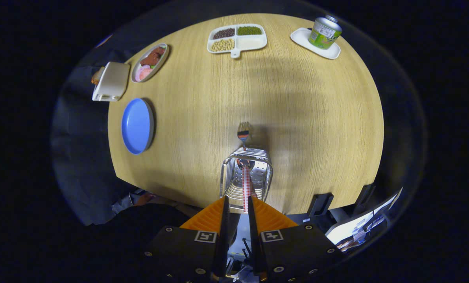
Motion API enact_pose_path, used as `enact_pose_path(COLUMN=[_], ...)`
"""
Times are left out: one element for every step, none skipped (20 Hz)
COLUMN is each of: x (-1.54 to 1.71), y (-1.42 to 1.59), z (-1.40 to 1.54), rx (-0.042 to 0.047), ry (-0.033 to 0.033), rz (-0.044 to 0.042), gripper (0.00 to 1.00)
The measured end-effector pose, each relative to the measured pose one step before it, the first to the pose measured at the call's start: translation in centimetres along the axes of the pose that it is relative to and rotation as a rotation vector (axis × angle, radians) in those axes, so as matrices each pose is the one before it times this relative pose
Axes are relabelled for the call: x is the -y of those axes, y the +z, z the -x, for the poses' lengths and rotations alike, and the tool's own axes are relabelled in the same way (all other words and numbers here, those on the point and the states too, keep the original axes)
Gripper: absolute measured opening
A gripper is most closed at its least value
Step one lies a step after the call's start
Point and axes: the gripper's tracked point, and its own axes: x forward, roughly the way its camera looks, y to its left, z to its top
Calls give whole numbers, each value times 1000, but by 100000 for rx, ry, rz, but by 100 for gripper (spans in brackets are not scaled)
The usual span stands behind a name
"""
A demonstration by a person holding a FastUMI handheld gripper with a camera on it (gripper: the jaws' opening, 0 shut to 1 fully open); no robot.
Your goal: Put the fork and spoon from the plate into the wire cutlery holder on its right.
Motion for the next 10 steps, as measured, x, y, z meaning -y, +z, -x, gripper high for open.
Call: enact_pose_path(x=[-538, -533, -276, 66, -249, -332, -480, -467, -366, -226], y=[807, 905, 891, 897, 1155, 1070, 1165, 1246, 1227, 1315], z=[542, 894, 758, 414, 569, 631, 479, 382, 436, 190], rx=[6378, 6453, 6752, 7448, 7427, 7505, 7464, 7690, 7359, 7724], ry=[2031, 1084, 734, 575, 926, 673, 1105, 1188, 728, 0], rz=[-1199, -1210, -517, 42, 749, 78, 61, -641, -434, 2], gripper=[30, 34, 39, 44, 49, 52, 59, 63, 68, 71])
